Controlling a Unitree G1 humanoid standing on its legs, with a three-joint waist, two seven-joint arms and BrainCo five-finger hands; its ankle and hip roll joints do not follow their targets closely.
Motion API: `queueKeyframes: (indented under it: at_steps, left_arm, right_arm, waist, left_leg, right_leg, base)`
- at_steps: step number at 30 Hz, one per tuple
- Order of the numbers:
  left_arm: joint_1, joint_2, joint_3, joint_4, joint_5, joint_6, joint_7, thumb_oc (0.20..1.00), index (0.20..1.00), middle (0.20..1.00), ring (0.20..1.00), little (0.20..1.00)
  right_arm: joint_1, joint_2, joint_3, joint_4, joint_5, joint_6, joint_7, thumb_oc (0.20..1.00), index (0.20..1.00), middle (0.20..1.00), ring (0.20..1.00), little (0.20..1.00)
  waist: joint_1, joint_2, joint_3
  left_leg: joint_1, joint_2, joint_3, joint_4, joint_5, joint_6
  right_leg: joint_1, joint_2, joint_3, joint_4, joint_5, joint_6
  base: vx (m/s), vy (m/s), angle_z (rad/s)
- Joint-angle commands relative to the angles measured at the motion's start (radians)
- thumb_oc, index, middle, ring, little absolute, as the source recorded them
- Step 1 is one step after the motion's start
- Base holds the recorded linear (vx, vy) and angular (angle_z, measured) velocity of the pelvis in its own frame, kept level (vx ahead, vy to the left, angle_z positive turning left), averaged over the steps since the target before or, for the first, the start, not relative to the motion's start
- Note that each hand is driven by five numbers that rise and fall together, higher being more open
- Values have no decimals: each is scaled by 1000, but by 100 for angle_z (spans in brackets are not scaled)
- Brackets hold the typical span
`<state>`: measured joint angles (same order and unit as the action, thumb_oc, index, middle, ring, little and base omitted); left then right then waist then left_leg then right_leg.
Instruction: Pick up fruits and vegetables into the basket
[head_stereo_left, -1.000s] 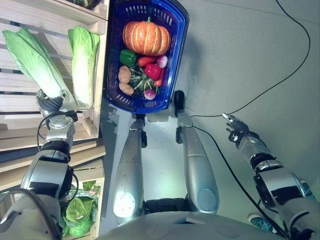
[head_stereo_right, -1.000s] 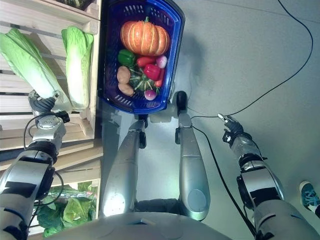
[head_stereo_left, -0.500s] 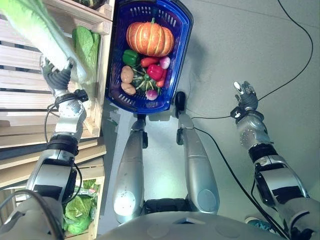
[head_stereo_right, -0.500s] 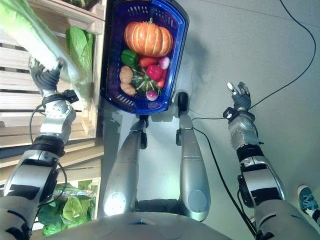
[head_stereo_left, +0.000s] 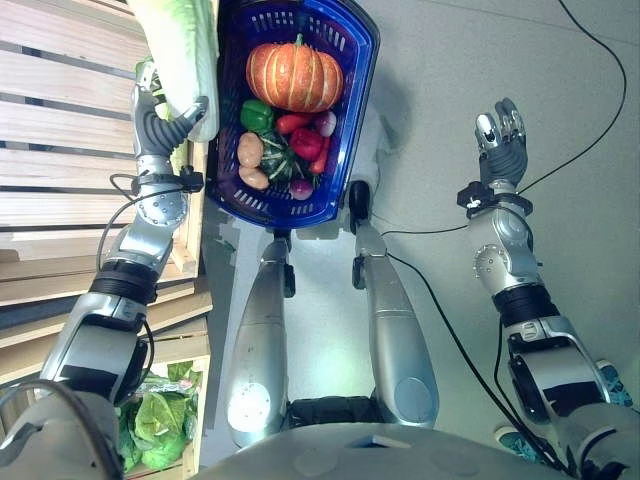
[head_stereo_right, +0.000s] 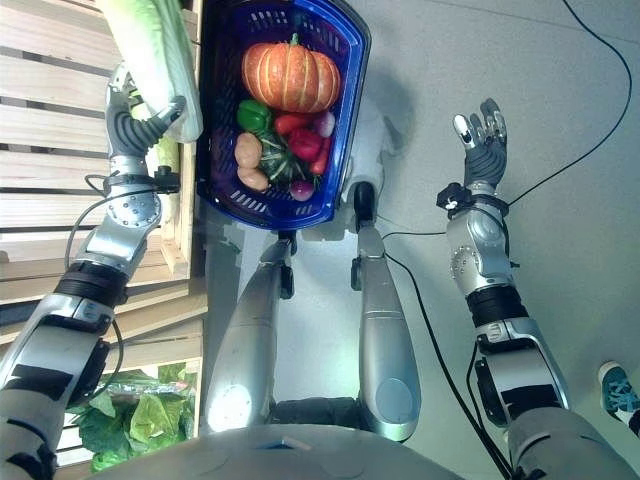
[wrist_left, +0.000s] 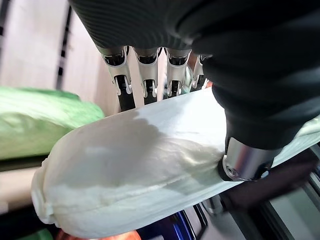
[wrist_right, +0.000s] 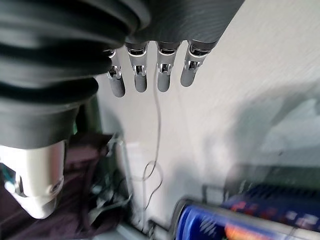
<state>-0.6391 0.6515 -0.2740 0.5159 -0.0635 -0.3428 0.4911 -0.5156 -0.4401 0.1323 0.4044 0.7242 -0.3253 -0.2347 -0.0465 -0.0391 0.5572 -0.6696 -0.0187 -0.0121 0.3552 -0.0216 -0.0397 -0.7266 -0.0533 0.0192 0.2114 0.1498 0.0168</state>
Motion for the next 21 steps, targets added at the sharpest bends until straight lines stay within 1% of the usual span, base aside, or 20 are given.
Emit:
queueKeyframes:
  at_steps: [1, 3, 6, 10, 13, 14, 15, 19, 20, 21]
  left_arm:
    - [23, 23, 23, -105, 66, -57, -43, 200, 200, 200, 200, 200]
    - [26, 35, 7, -135, 82, -72, -85, 200, 200, 200, 200, 200]
    - [22, 51, -11, -176, 95, -98, -147, 200, 200, 200, 200, 200]
    - [13, 62, -37, -215, 71, -123, -228, 200, 200, 200, 200, 200]
    - [6, 58, -51, -244, 56, -131, -264, 200, 200, 200, 200, 200]
    - [5, 55, -64, -262, 45, -138, -294, 200, 200, 200, 200, 200]
    - [4, 52, -77, -273, 25, -152, -323, 200, 200, 200, 200, 200]
    - [5, 36, -131, -340, 2, -170, -391, 200, 200, 200, 200, 200]
    - [0, 34, -142, -349, 5, -172, -396, 200, 200, 200, 200, 200]
    - [2, 32, -152, -356, 5, -176, -401, 200, 200, 200, 200, 200]
  right_arm:
    - [54, -17, -12, -147, -35, -53, 42, 1000, 1000, 1000, 1000, 1000]
    - [61, -14, -4, -198, -36, -46, 66, 1000, 1000, 1000, 1000, 1000]
    - [67, -13, 10, -258, -12, -21, 133, 1000, 1000, 1000, 1000, 1000]
    - [74, -13, 38, -315, 12, 0, 200, 1000, 1000, 1000, 1000, 1000]
    - [71, -6, 55, -347, 25, 10, 227, 1000, 1000, 1000, 1000, 1000]
    - [71, 2, 68, -364, 34, 18, 244, 1000, 1000, 1000, 1000, 1000]
    - [70, 5, 79, -377, 41, 26, 258, 1000, 1000, 1000, 1000, 1000]
    - [64, 10, 127, -423, 79, 73, 284, 1000, 1000, 1000, 1000, 1000]
    - [58, 7, 137, -425, 88, 81, 287, 1000, 1000, 1000, 1000, 1000]
    - [60, 7, 145, -428, 101, 90, 292, 1000, 1000, 1000, 1000, 1000]
  waist:
    - [-14, 68, -37]
    - [-17, 69, -37]
    - [-22, 68, -37]
    - [-26, 65, -37]
    - [-26, 64, -37]
    - [-26, 63, -37]
    - [-26, 62, -37]
    - [-22, 59, -37]
    - [-21, 59, -37]
    - [-21, 58, -37]
  left_leg:
    - [20, -22, 7, -132, 67, -9]
    - [22, -21, 10, -137, 69, -9]
    - [25, -19, 16, -143, 71, -8]
    - [34, -16, 22, -143, 64, -7]
    - [27, -14, 23, -147, 72, -7]
    - [27, -14, 23, -148, 72, -7]
    - [26, -14, 24, -148, 72, -6]
    - [25, -14, 25, -150, 70, -6]
    - [18, -13, 25, -153, 76, -5]
    - [23, -13, 25, -152, 70, -5]
  right_leg:
    - [69, 52, -60, 92, -171, 28]
    - [70, 53, -59, 88, -168, 30]
    - [71, 53, -58, 85, -166, 32]
    - [76, 51, -58, 88, -172, 35]
    - [69, 51, -57, 83, -163, 37]
    - [68, 52, -56, 83, -162, 38]
    - [67, 51, -56, 84, -161, 39]
    - [67, 50, -57, 81, -161, 43]
    - [60, 51, -58, 77, -153, 43]
    - [63, 50, -58, 81, -158, 45]
  base:
    - [0, 0, 0]
    - [7, 16, -4]
    - [11, 15, -6]
    - [12, 3, -4]
    - [0, -2, -2]
    - [0, 0, 0]
    - [0, 0, 0]
    - [0, 0, 0]
    - [16, -31, -1]
    - [0, 0, 0]
